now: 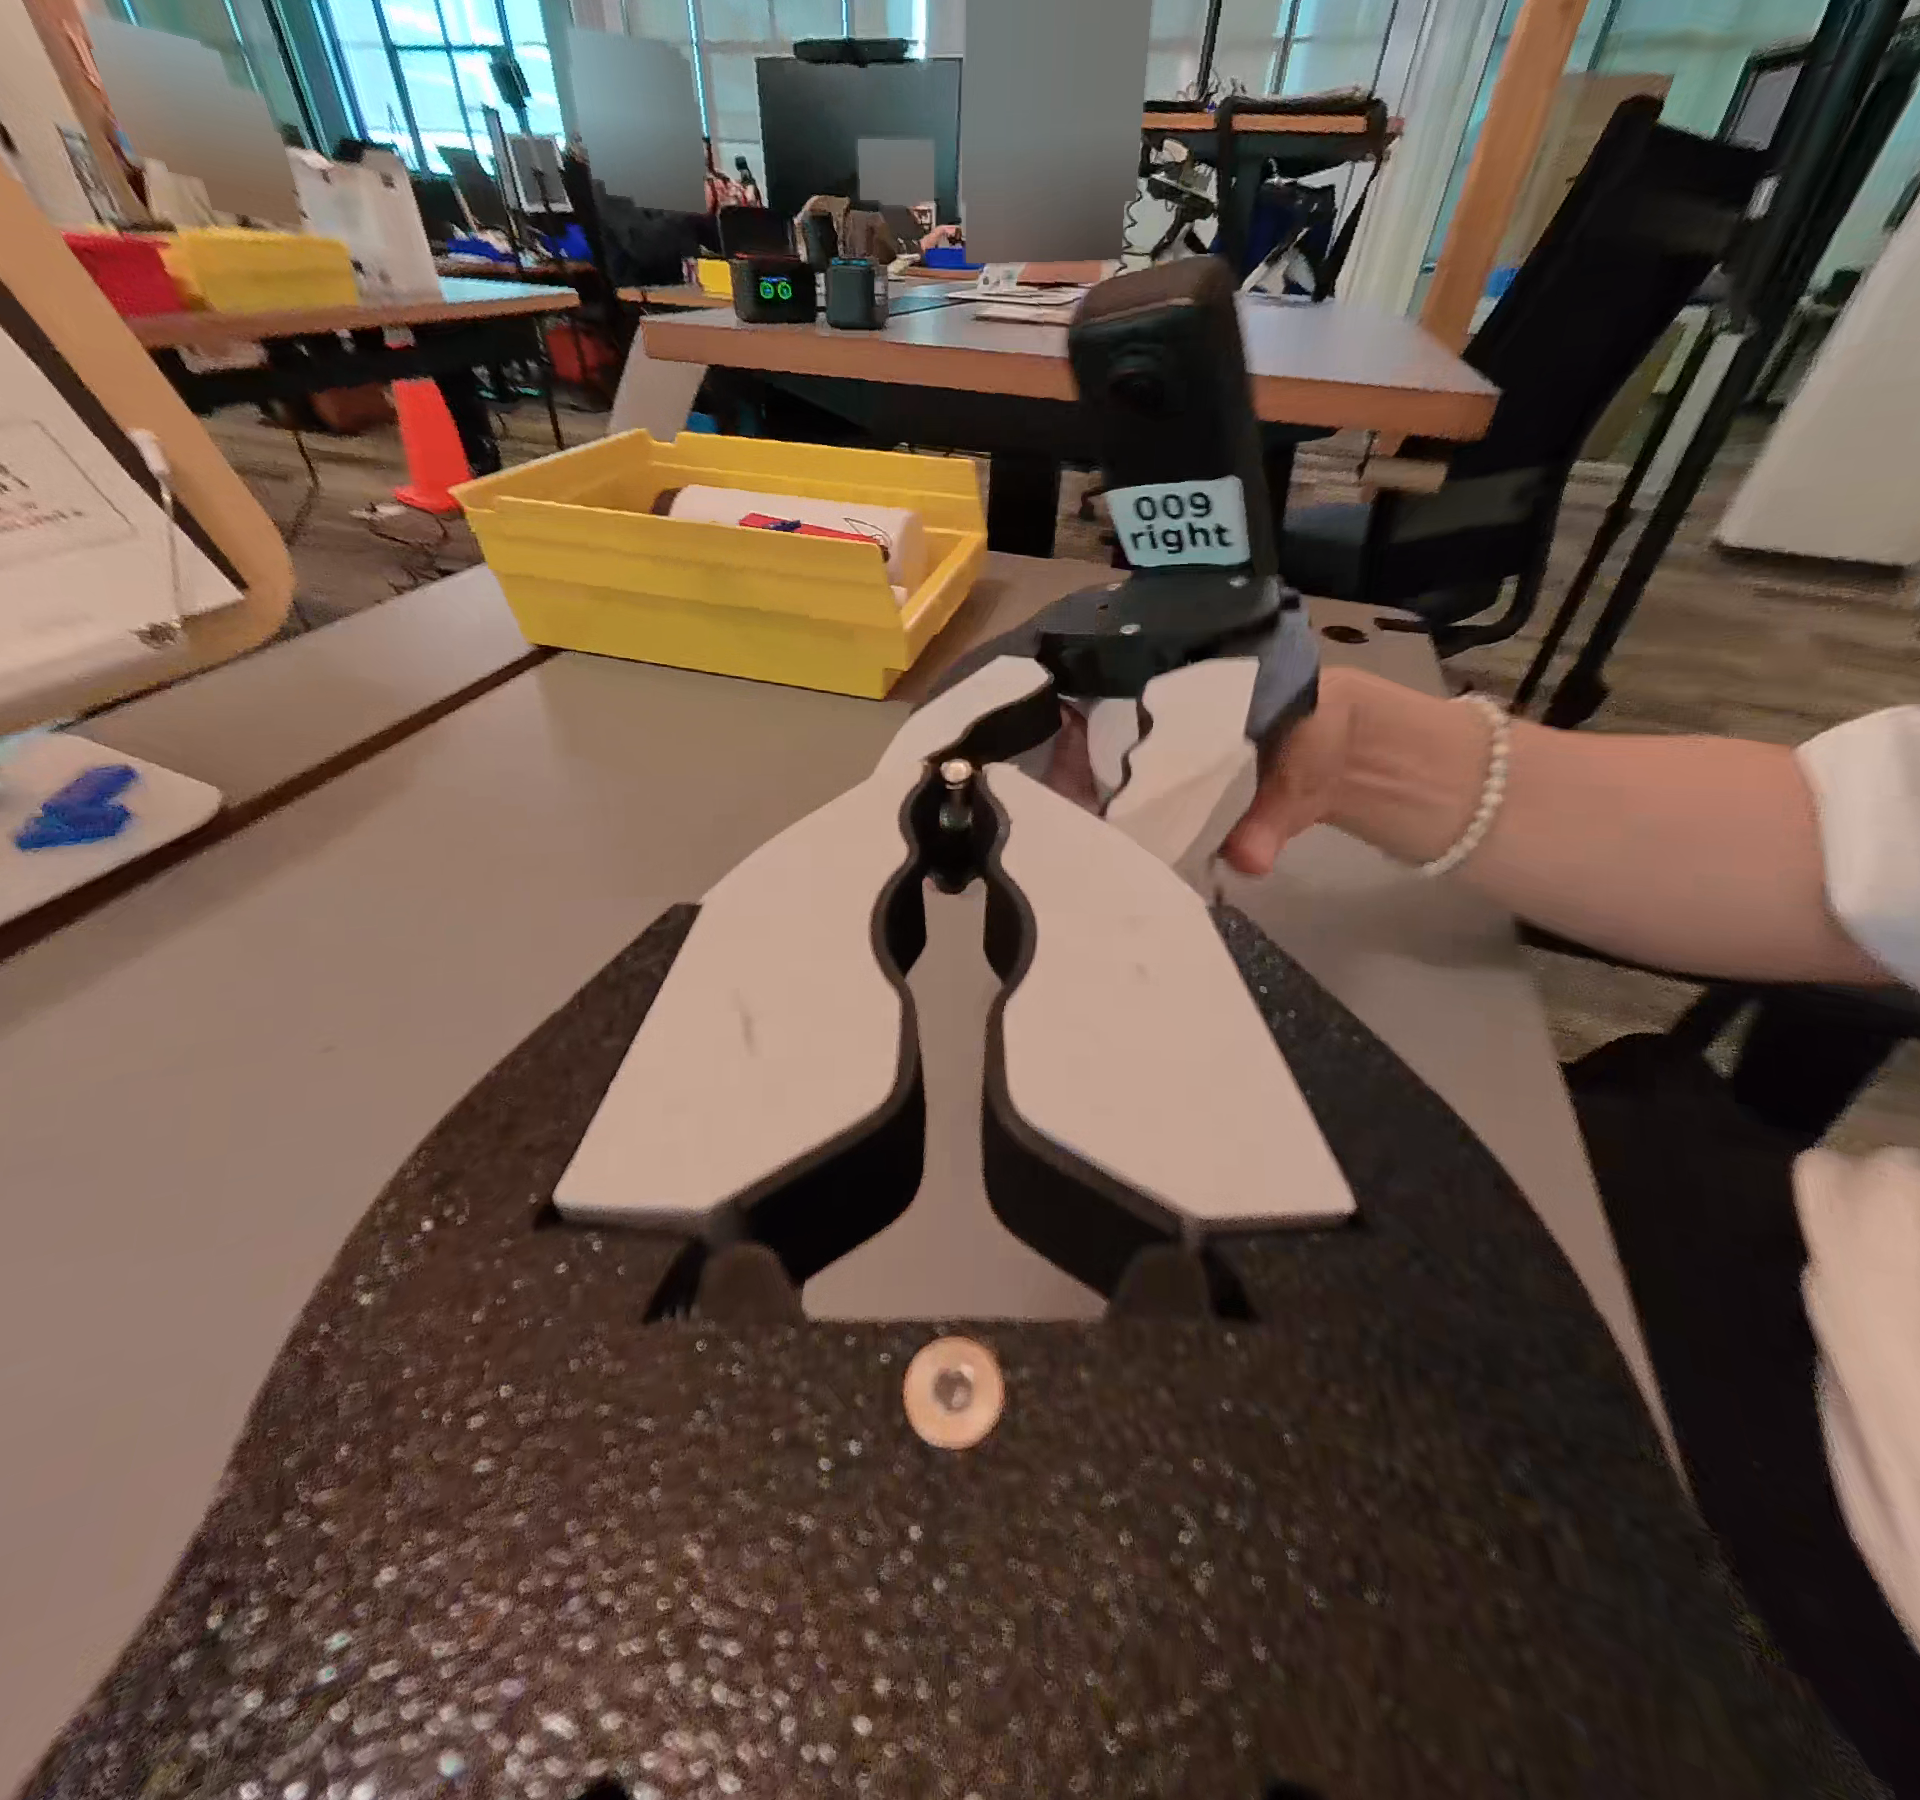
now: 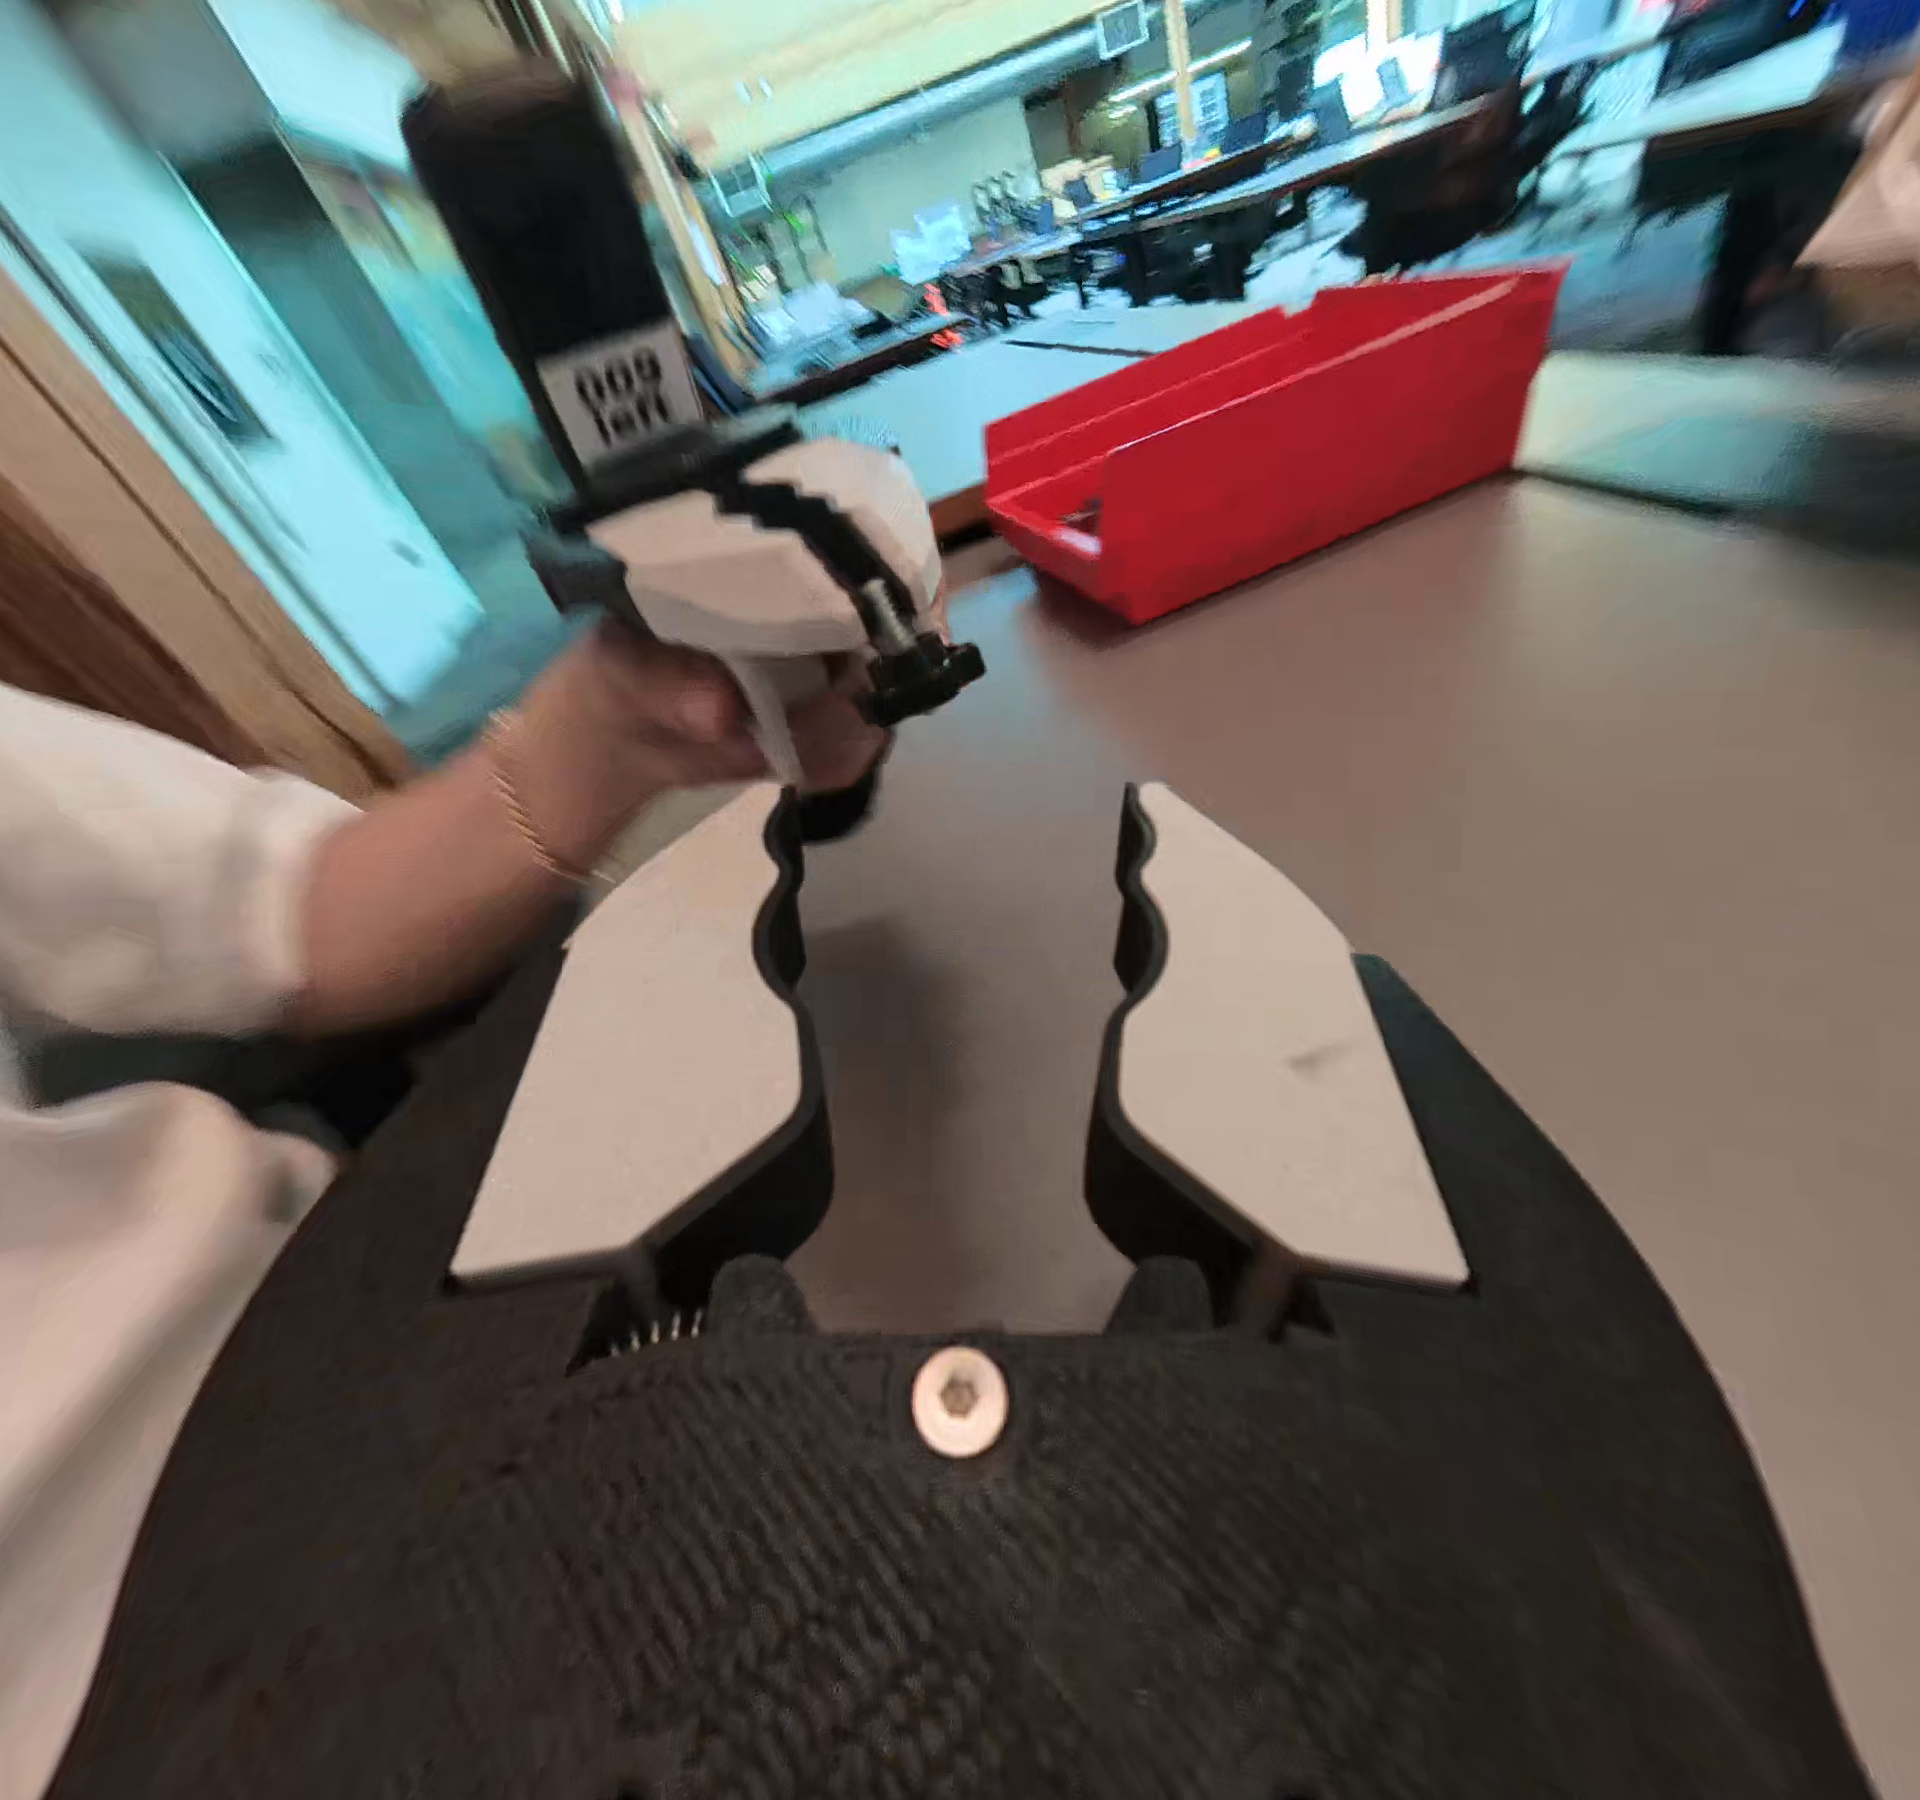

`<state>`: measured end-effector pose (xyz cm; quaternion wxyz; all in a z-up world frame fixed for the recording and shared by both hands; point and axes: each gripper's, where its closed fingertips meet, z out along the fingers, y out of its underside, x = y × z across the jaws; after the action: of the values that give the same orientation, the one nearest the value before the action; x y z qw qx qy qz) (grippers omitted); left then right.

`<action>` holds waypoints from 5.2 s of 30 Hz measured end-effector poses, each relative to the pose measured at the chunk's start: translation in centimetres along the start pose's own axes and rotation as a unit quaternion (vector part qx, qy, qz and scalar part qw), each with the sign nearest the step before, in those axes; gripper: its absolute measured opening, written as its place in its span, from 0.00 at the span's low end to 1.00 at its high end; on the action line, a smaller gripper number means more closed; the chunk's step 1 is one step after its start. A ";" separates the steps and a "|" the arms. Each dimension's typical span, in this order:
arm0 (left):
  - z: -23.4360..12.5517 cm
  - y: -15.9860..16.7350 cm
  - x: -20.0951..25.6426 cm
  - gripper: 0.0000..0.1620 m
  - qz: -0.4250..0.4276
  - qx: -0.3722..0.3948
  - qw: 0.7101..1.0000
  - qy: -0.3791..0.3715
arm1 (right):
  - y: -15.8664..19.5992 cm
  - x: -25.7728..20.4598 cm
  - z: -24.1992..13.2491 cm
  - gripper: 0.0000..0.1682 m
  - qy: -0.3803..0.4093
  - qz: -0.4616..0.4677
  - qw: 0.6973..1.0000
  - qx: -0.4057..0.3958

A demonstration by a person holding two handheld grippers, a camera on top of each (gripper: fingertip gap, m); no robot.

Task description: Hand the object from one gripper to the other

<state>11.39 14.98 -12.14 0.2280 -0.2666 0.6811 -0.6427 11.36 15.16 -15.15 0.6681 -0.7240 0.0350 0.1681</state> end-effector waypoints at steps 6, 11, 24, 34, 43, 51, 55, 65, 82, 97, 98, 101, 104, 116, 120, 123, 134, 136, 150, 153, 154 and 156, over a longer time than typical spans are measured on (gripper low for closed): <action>0.2 0.2 1.7 0.03 -0.005 -0.029 0.999 0.038 | -0.4 -0.9 0.4 0.26 0.043 -0.159 0.986 -0.008; 0.8 0.9 2.1 0.03 0.011 -0.050 0.998 0.038 | 0.0 -1.4 0.4 0.19 0.040 -0.207 0.977 -0.025; 0.3 1.4 1.3 0.12 0.139 -0.061 0.988 -0.006 | -0.3 -1.1 -0.1 0.15 0.018 -0.129 0.991 -0.027; 0.6 1.4 2.2 0.17 0.474 -0.017 0.877 -0.070 | -1.4 -3.4 -1.4 0.15 -0.108 0.033 0.994 -0.003; 1.2 0.8 2.9 0.04 0.523 0.002 0.847 -0.097 | -0.7 -3.5 -1.2 0.15 -0.126 0.082 0.988 -0.019; 1.4 0.8 2.5 0.03 0.518 -0.004 0.849 -0.106 | -0.9 -3.0 -1.4 0.16 -0.091 0.028 0.995 -0.022; 1.2 0.8 2.1 0.03 0.542 -0.015 0.832 -0.120 | -1.7 -2.1 -2.2 0.21 -0.036 -0.061 0.997 -0.013; 1.8 1.3 2.7 0.03 0.606 -0.038 0.784 -0.125 | -3.0 -2.9 -3.1 0.08 -0.036 -0.095 0.995 0.004; 1.2 0.1 1.9 0.25 0.101 -0.001 0.995 -0.015 | -4.8 -2.6 -3.6 0.02 -0.011 -0.163 0.984 0.065; 2.0 2.2 3.0 0.09 0.015 -0.053 0.997 0.052 | -3.2 -3.4 -1.8 0.02 -0.003 -0.247 0.969 0.019; 2.0 2.3 2.8 0.09 0.019 -0.053 0.997 0.047 | -3.1 -3.3 -1.8 0.02 0.002 -0.248 0.969 0.017; 1.9 2.0 2.9 0.09 0.006 -0.034 0.998 0.053 | -3.4 -3.1 -1.8 0.02 0.011 -0.256 0.966 0.029; 1.7 1.4 3.2 0.17 -0.010 -0.019 0.997 0.070 | -3.8 -3.0 -2.0 0.00 0.021 -0.259 0.965 0.032; 1.3 5.1 -0.3 0.19 0.017 -0.123 0.992 -0.016 | 0.3 4.6 -6.8 0.11 0.156 -0.172 0.962 -0.145; 1.0 5.6 -1.1 0.19 -0.014 -0.127 0.991 -0.024 | 4.5 8.8 -11.7 0.27 0.222 -0.100 0.938 -0.248; 1.0 6.0 -1.6 0.19 -0.013 -0.134 0.990 -0.036 | 5.2 11.2 -13.1 0.28 0.274 -0.067 0.928 -0.242; 0.8 7.1 -1.9 0.19 -0.005 -0.163 0.986 -0.041 | 5.9 18.1 -14.0 0.26 0.390 -0.072 0.885 -0.245; 0.7 7.2 -2.0 0.19 -0.002 -0.166 0.985 -0.042 | 6.3 19.1 -13.7 0.24 0.385 -0.071 0.880 -0.268; 0.4 5.5 -2.5 0.22 0.081 -0.127 0.986 -0.064 | 0.5 10.7 -7.5 0.13 0.169 0.086 0.981 -0.050; 1.0 3.5 -1.3 0.26 0.164 -0.080 0.981 -0.071 | -2.1 5.0 -5.6 0.13 0.028 0.156 0.987 0.022; 1.2 2.9 -0.7 0.26 0.192 -0.064 0.977 -0.071 | -2.2 3.4 -5.1 0.13 -0.013 0.170 0.985 0.015; 1.5 1.8 0.7 0.26 0.237 -0.036 0.969 -0.062 | -2.7 0.1 -4.2 0.13 -0.105 0.190 0.976 0.016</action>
<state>11.70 13.45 -14.03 0.4053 -0.1450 0.7321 -0.5279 13.01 11.33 -12.40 0.6354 -0.6719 0.1041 0.3662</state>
